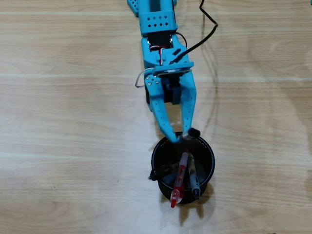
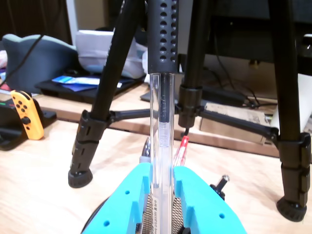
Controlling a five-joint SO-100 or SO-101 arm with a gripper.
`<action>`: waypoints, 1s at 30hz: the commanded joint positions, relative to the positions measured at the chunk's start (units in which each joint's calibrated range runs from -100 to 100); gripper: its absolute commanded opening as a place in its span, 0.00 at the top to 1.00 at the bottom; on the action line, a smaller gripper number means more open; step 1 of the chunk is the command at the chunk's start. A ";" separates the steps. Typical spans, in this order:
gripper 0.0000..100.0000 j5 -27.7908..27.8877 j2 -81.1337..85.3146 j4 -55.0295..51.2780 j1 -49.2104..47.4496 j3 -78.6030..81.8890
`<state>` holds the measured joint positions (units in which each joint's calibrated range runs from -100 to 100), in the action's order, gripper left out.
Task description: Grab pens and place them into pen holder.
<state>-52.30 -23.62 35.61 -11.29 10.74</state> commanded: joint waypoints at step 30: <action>0.97 4.24 15.51 -11.42 -0.09 2.20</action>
<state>-49.96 -16.14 31.38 -11.39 12.87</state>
